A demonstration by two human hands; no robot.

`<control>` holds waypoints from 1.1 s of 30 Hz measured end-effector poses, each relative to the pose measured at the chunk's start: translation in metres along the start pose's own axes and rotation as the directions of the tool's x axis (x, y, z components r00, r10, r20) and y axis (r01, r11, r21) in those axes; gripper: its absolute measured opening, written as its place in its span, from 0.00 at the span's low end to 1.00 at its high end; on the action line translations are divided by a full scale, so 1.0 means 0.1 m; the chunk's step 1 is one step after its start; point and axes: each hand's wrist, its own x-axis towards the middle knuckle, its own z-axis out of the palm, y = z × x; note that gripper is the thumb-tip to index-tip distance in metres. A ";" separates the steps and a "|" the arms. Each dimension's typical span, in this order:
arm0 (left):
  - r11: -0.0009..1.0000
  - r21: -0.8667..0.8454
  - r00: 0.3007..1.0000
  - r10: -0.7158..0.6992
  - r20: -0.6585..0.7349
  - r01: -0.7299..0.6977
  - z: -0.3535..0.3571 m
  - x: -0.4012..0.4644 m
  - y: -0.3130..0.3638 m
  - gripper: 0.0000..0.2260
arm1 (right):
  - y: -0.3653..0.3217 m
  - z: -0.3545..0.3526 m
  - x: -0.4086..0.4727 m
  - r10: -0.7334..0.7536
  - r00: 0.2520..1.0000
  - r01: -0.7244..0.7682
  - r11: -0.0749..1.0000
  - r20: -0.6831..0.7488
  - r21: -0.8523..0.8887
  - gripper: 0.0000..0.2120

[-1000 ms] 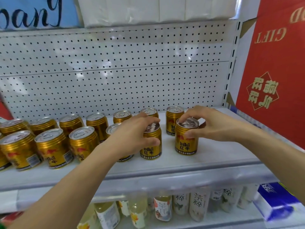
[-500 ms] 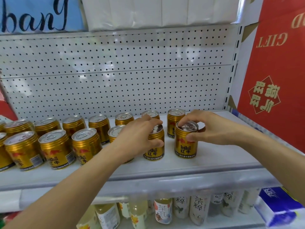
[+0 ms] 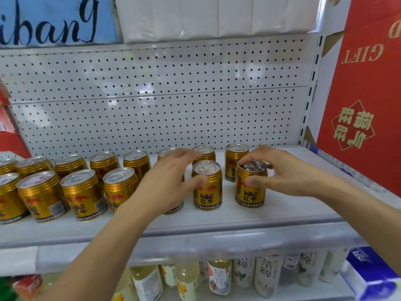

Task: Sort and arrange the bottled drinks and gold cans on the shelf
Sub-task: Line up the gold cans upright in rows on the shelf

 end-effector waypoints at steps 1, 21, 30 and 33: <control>1.000 0.002 0.999 -0.020 -0.029 0.020 -0.04 -0.05 -0.07 0.27 | -0.02 0.02 0.01 -0.024 0.998 0.024 1.000 -0.050 0.004 0.20; 0.996 0.092 0.997 -0.014 0.080 0.007 -0.08 -0.18 -0.46 0.31 | -0.76 0.46 0.22 -0.089 0.996 0.092 0.948 0.025 -0.305 0.28; 0.986 0.154 0.993 -0.049 -0.106 0.065 -0.35 -0.62 -0.91 0.33 | -0.89 0.62 0.21 -0.105 0.990 0.060 0.916 -0.092 -0.396 0.30; 0.980 0.168 0.994 -0.110 0.006 0.107 -0.38 -0.70 -1.04 0.35 | -1.11 0.75 0.32 -0.179 0.979 0.137 0.932 -0.098 -0.336 0.33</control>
